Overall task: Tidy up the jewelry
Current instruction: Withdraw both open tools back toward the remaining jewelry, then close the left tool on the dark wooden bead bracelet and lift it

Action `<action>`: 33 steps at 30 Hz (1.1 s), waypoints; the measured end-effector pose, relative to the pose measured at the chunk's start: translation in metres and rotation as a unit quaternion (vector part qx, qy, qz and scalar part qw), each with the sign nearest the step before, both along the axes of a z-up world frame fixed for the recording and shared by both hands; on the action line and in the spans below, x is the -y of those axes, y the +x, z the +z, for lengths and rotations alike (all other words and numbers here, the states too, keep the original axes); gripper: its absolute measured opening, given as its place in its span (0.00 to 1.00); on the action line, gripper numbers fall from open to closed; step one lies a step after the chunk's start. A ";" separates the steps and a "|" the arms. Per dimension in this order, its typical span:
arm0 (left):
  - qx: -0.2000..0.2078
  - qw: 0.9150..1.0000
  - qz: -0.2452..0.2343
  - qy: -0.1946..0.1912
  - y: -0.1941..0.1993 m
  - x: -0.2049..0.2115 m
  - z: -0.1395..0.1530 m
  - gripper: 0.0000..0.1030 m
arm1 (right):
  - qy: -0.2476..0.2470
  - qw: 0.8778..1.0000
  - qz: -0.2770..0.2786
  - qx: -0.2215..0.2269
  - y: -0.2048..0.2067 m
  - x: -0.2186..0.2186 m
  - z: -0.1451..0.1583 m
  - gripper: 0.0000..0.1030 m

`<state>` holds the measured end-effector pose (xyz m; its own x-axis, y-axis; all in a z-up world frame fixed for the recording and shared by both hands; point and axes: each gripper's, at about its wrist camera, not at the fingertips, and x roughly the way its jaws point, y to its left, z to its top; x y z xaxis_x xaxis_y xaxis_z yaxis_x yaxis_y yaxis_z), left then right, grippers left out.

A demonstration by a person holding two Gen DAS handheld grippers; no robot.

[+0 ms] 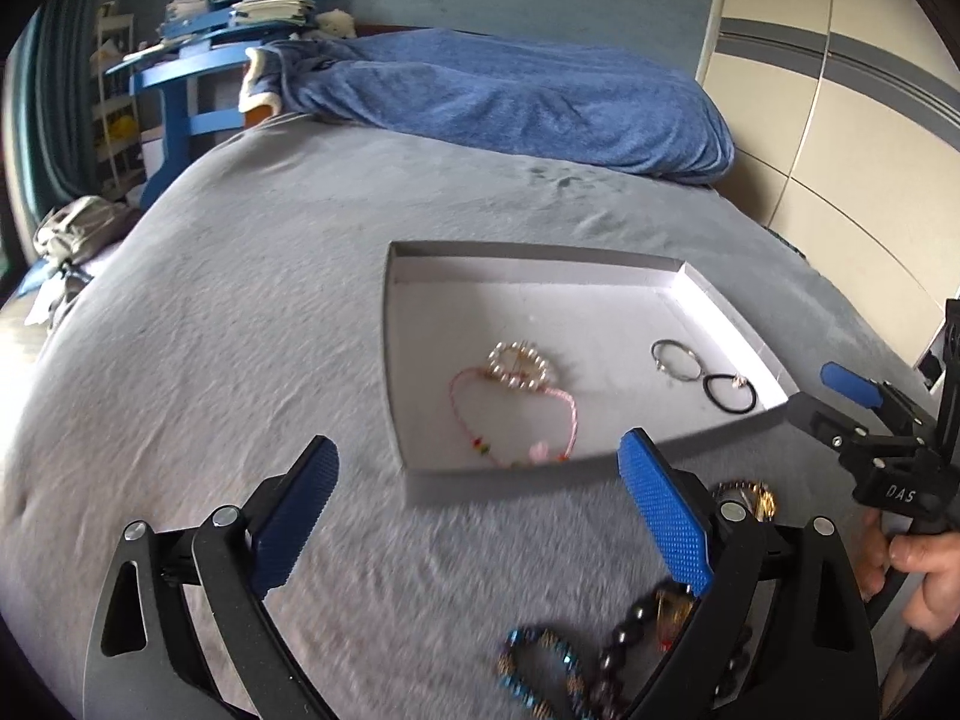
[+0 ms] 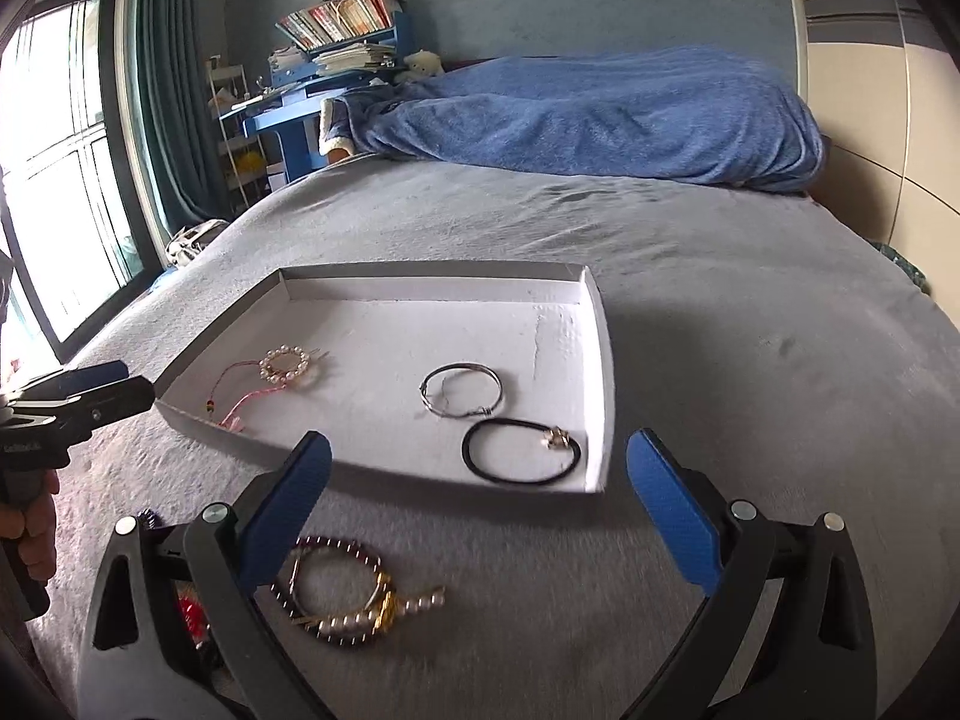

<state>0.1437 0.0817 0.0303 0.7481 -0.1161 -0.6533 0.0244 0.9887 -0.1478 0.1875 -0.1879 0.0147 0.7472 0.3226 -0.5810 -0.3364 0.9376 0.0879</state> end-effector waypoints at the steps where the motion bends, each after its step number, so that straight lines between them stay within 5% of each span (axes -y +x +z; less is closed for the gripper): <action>1: -0.001 1.000 0.002 -0.004 -0.005 -0.001 -0.001 0.92 | 0.001 1.000 -0.002 0.000 -0.003 0.001 -0.001 0.95; 28: -0.028 0.998 -0.049 0.036 -0.079 0.029 -0.023 0.92 | -0.017 0.999 0.003 -0.043 -0.038 0.001 -0.025 0.95; 33: -0.012 0.996 -0.083 0.042 -0.085 0.044 -0.020 0.82 | -0.017 0.999 0.005 -0.047 -0.041 0.000 -0.027 0.95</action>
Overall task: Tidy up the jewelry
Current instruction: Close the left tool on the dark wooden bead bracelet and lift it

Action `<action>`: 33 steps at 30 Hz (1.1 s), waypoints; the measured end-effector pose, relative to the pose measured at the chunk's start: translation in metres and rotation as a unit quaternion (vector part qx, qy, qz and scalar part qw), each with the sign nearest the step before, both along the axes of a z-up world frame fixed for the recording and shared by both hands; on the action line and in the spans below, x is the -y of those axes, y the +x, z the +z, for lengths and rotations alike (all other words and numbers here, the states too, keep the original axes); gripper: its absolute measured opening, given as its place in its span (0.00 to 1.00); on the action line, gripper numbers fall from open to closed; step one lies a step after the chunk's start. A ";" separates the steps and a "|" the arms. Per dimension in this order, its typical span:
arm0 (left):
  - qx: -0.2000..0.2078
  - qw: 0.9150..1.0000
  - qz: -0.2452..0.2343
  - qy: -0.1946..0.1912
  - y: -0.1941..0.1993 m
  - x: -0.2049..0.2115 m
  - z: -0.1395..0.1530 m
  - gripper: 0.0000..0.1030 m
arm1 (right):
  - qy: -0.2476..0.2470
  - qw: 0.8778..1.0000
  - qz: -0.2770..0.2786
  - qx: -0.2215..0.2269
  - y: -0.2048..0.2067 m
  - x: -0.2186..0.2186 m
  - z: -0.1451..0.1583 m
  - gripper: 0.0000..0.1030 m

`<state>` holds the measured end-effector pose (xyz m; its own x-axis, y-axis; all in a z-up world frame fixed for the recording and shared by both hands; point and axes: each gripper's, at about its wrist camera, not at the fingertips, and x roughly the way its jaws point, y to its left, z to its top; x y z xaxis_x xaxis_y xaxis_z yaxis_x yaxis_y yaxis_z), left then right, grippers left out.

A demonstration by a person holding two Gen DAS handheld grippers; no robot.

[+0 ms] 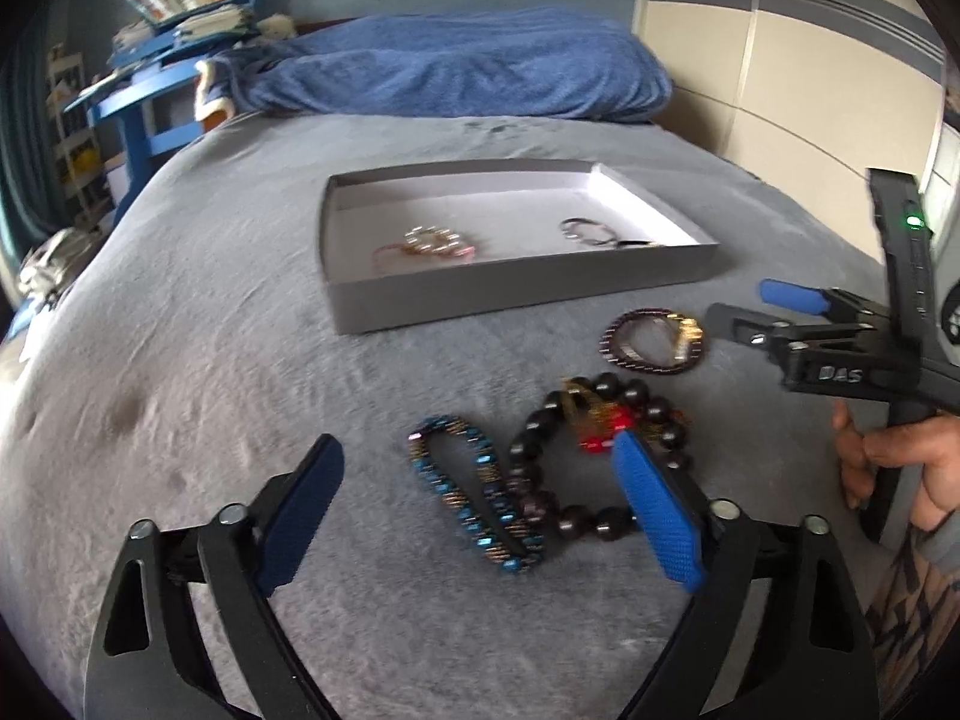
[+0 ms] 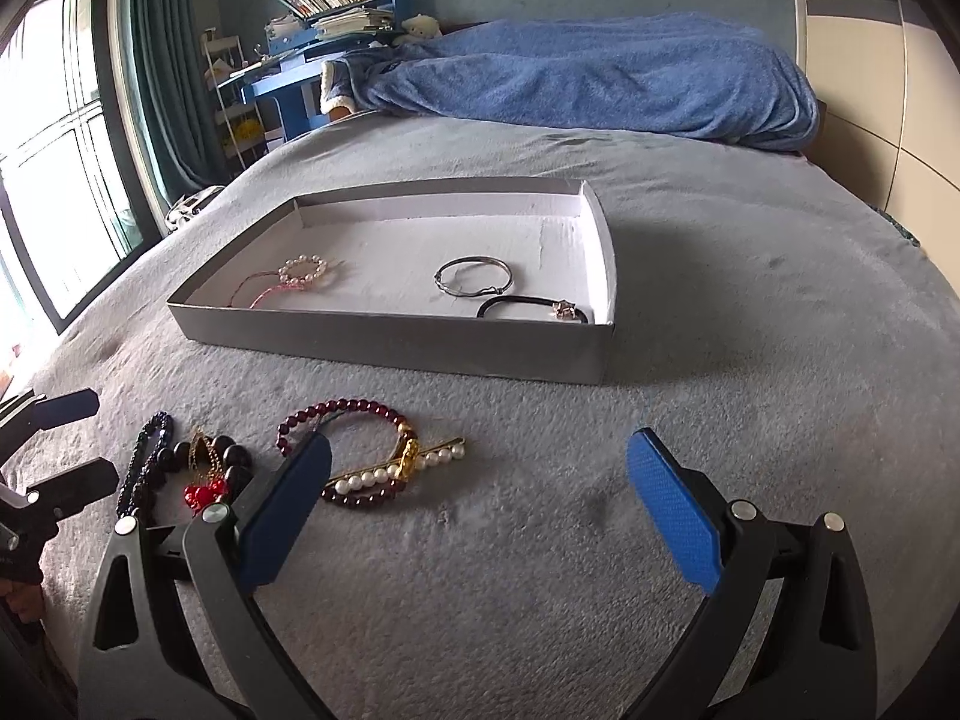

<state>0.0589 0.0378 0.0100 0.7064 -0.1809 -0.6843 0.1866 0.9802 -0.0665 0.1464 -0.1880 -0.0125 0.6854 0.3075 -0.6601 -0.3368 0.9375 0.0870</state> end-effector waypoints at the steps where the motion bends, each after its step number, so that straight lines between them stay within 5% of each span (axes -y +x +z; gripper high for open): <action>1: 0.001 1.000 -0.008 -0.002 0.001 0.002 0.001 0.77 | -0.001 1.000 0.000 -0.001 0.000 0.000 -0.001 0.95; 5: -0.008 0.999 -0.045 -0.009 0.002 0.018 -0.003 0.57 | -0.001 1.000 -0.001 -0.003 -0.002 0.001 -0.001 0.95; 14: -0.017 0.996 -0.086 -0.008 -0.001 0.038 -0.008 0.40 | 0.008 1.000 -0.005 -0.009 -0.004 0.004 -0.003 0.95; 22: -0.026 0.994 -0.109 -0.003 -0.008 0.050 -0.012 0.40 | 0.007 1.000 -0.003 -0.009 -0.004 0.004 -0.003 0.95; 28: -0.047 0.989 -0.132 0.041 -0.011 0.070 -0.026 0.39 | 0.010 1.000 -0.005 -0.009 -0.004 0.006 -0.003 0.95; 33: -0.035 0.992 -0.116 0.037 -0.011 0.062 -0.020 0.14 | 0.006 1.000 0.011 0.006 -0.010 0.000 0.001 0.95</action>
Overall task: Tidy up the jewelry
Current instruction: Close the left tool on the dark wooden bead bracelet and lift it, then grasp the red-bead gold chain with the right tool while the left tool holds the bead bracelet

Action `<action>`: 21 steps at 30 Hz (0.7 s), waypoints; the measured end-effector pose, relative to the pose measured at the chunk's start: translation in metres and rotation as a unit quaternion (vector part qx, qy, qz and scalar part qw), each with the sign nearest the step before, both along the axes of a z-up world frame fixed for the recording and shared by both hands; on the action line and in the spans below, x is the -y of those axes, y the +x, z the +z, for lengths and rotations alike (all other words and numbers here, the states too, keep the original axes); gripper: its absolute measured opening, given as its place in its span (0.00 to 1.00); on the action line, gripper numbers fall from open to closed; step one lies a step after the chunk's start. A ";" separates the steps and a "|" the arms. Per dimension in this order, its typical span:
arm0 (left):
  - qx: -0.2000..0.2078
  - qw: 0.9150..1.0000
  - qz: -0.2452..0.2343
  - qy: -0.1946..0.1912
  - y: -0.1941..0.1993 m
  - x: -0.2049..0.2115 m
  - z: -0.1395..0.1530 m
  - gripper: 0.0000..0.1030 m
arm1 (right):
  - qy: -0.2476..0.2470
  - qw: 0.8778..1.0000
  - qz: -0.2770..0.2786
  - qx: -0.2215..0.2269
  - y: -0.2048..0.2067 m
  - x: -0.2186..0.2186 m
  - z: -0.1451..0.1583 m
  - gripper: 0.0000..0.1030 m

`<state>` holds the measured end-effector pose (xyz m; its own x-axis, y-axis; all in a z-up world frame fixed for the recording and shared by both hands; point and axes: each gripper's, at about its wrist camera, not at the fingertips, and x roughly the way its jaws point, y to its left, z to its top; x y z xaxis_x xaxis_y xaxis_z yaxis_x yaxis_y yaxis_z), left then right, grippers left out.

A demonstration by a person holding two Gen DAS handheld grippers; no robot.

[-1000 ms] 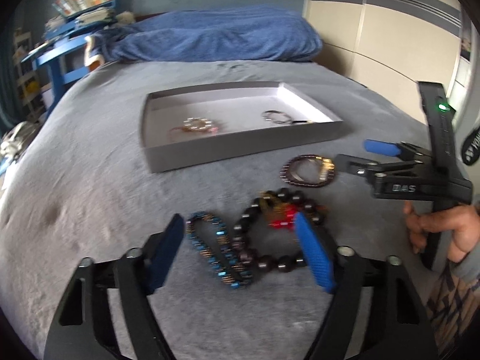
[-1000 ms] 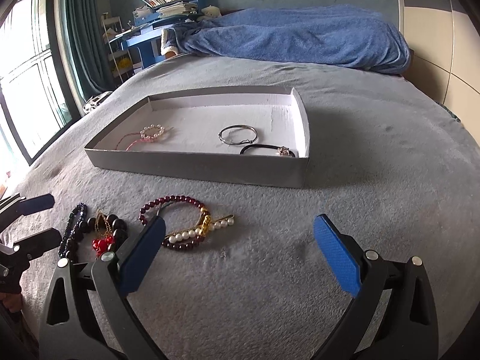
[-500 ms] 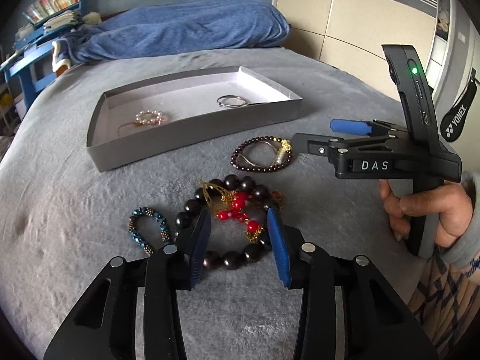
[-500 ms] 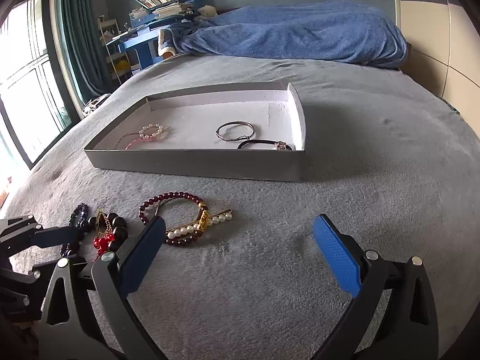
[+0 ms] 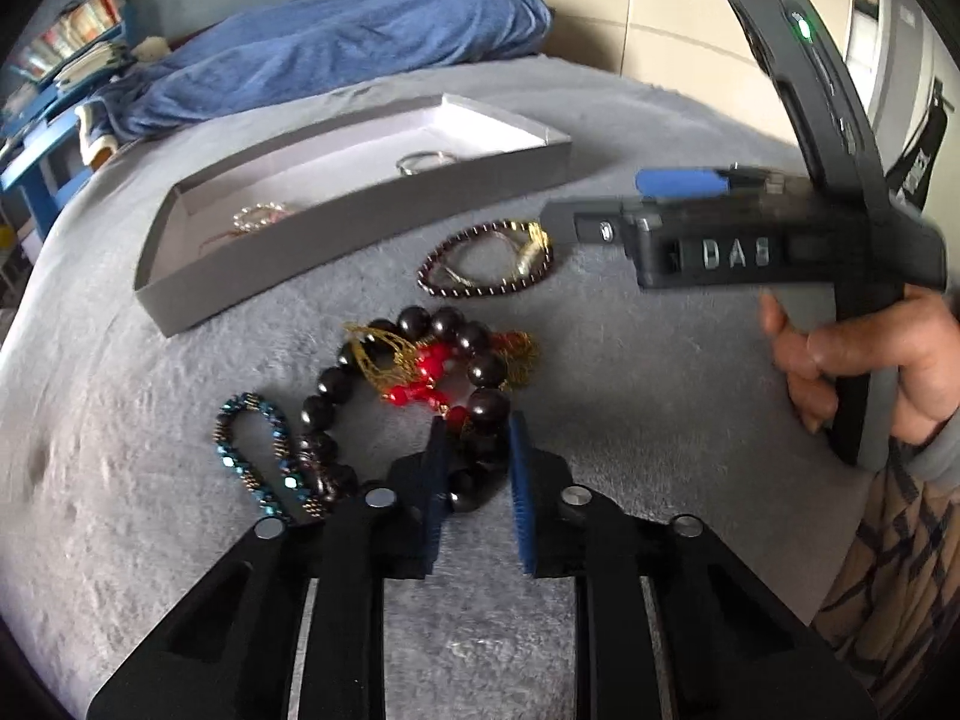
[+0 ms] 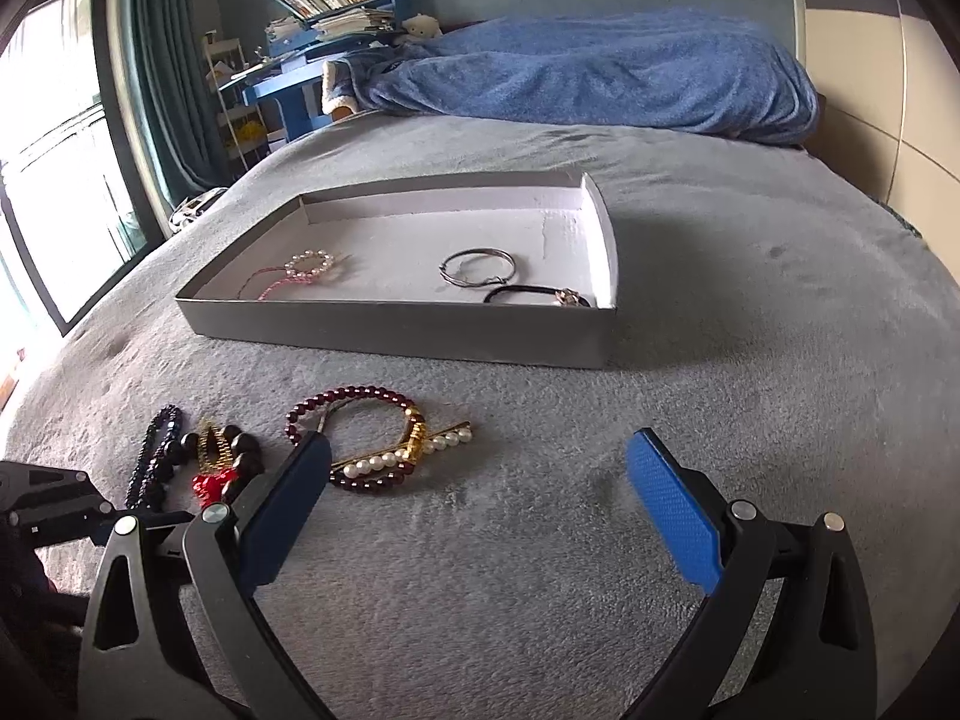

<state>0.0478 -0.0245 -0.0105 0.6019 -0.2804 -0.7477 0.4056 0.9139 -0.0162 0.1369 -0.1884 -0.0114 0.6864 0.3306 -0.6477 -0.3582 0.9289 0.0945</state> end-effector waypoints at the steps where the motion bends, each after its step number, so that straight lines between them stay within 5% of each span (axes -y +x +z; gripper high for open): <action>1: 0.006 1.000 0.004 -0.002 0.000 -0.003 0.003 0.15 | -0.001 1.000 0.008 0.003 -0.002 -0.003 0.001 0.95; 7: 0.052 0.995 0.050 -0.067 0.001 -0.038 0.030 0.15 | -0.004 0.998 0.060 0.015 -0.017 -0.025 0.005 0.95; 11: 0.060 0.987 0.100 -0.107 0.007 -0.070 0.038 0.15 | -0.014 0.995 0.102 0.011 -0.027 -0.047 0.003 0.82; 21: 0.058 0.981 0.124 -0.134 0.011 -0.092 0.044 0.15 | -0.035 0.986 0.156 -0.037 -0.021 -0.088 -0.009 0.65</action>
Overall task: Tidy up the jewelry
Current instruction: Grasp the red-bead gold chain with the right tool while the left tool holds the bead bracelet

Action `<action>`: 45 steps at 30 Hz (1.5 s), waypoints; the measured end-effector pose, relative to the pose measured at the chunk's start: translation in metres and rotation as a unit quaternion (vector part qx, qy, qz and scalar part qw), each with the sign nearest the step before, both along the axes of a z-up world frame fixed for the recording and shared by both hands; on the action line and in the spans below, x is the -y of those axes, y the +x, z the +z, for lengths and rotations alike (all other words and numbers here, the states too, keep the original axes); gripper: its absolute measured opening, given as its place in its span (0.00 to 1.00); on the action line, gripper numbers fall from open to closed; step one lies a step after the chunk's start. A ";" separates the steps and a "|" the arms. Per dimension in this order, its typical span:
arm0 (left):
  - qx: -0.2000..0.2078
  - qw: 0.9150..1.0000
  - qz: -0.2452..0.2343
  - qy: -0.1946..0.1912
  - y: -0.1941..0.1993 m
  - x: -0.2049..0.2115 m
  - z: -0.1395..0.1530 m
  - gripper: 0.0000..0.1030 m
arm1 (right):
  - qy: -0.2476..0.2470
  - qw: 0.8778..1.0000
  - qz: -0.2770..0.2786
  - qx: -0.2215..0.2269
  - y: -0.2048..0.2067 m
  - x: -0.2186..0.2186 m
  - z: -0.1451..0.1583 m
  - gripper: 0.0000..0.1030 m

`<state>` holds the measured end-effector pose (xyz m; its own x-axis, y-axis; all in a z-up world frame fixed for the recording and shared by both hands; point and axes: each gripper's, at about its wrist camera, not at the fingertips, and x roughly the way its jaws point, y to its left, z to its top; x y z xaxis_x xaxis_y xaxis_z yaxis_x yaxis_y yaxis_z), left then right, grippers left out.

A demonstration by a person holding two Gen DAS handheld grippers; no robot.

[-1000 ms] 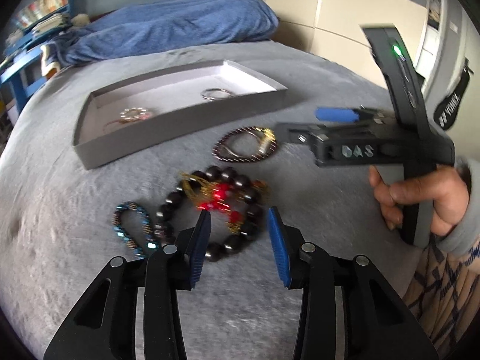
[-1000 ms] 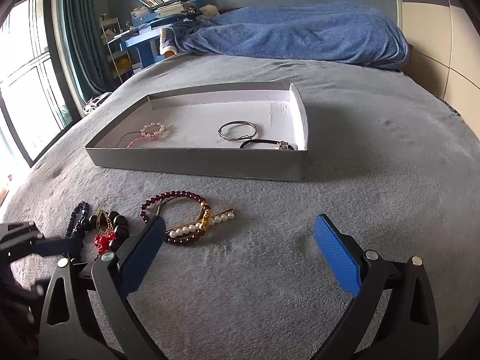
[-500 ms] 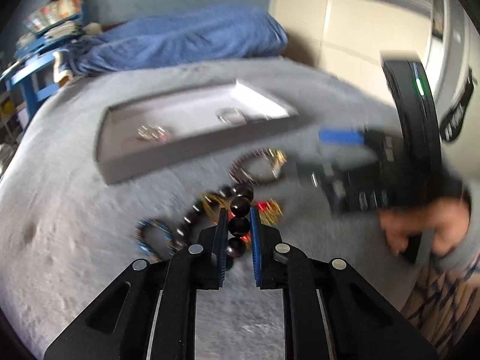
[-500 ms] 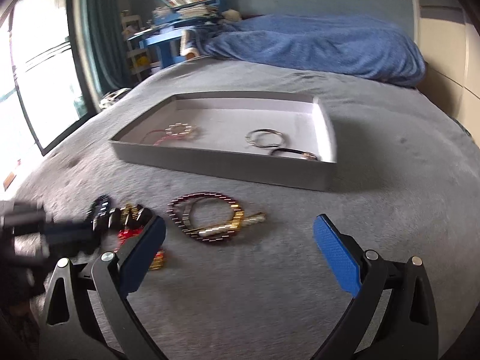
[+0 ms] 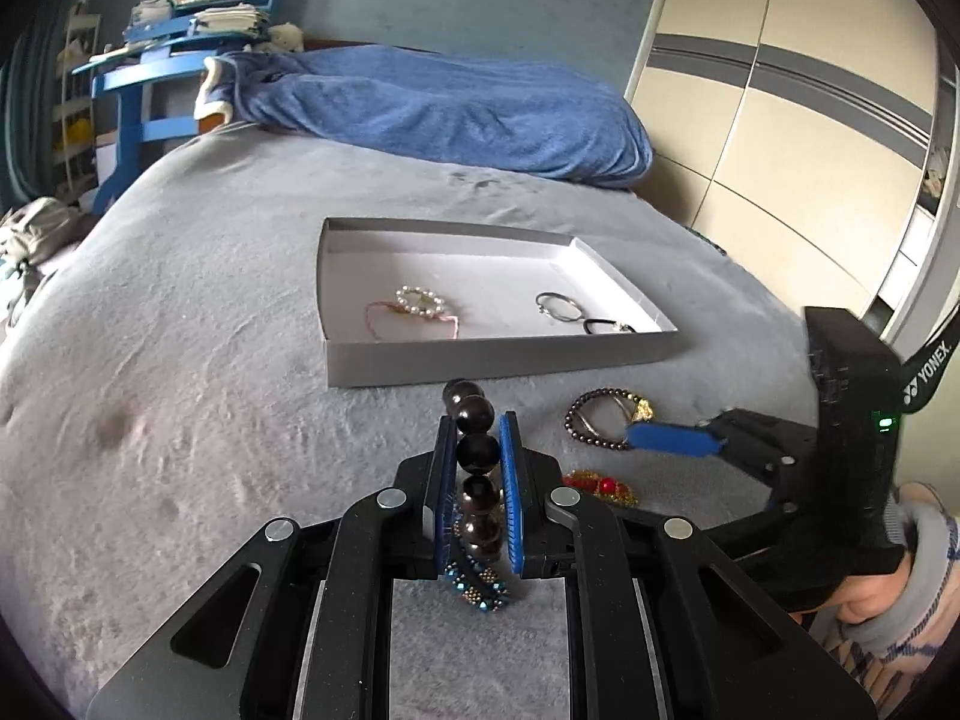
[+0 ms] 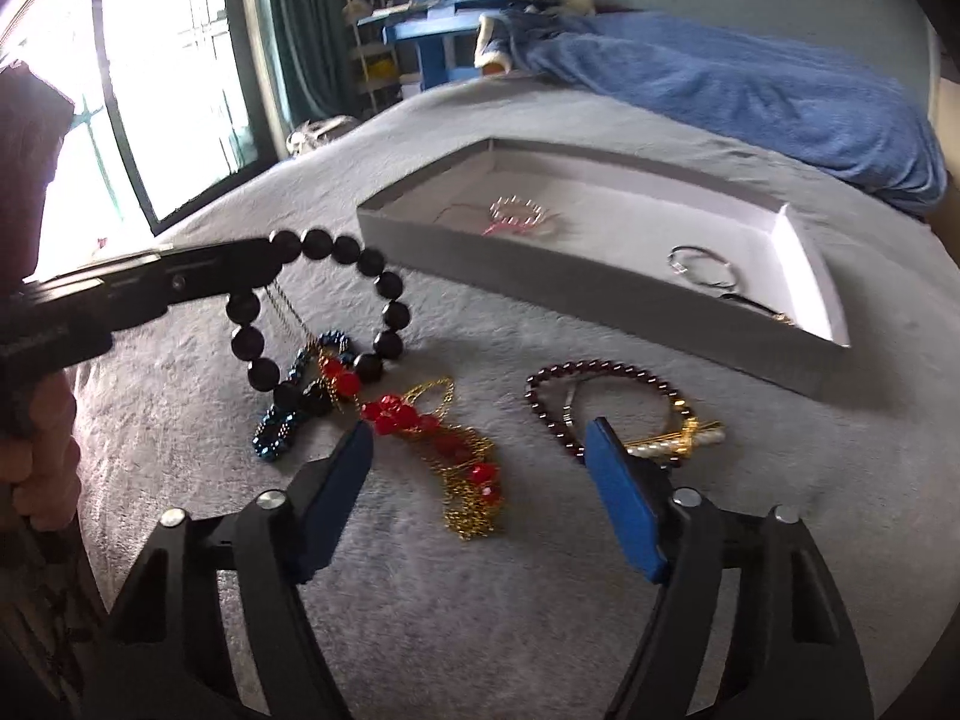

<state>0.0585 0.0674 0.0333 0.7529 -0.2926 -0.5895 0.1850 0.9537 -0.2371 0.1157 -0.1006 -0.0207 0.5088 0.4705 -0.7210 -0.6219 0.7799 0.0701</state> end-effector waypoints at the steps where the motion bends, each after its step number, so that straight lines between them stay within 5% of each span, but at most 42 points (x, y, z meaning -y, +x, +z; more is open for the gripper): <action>1: -0.001 1.000 -0.003 -0.001 0.000 0.001 0.000 0.15 | -0.003 1.000 0.002 -0.004 0.002 -0.002 -0.002 0.63; 7: -0.005 1.000 -0.015 0.003 0.000 0.005 -0.003 0.15 | -0.044 0.999 0.030 -0.009 0.006 -0.024 -0.013 0.53; 9: -0.010 1.000 -0.012 0.003 0.002 0.004 -0.005 0.15 | -0.045 0.998 0.040 0.001 0.002 -0.026 -0.011 0.25; 11: -0.016 1.000 -0.007 0.003 0.003 0.004 -0.008 0.15 | -0.039 0.999 0.035 0.007 0.000 -0.021 -0.008 0.09; 23: -0.086 0.996 0.036 0.002 0.018 -0.008 -0.036 0.33 | 0.030 0.998 -0.039 0.036 0.005 0.030 0.018 0.08; 28: -0.099 0.994 0.037 -0.007 0.025 -0.010 -0.042 0.33 | 0.045 0.997 -0.038 0.047 0.004 0.029 0.026 0.08; 33: -0.112 0.993 0.033 0.009 0.032 -0.005 -0.048 0.17 | 0.052 0.996 -0.039 0.055 0.001 0.031 0.030 0.08; 45: -0.006 1.000 0.007 0.001 0.017 0.010 0.009 0.14 | 0.078 0.993 -0.048 0.081 0.003 0.043 0.054 0.08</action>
<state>0.0752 0.0576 0.0424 0.7501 -0.2813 -0.5985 0.1691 0.9565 -0.2378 0.1182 -0.1439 0.0332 0.6598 0.5131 -0.5490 -0.5578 0.8240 0.0997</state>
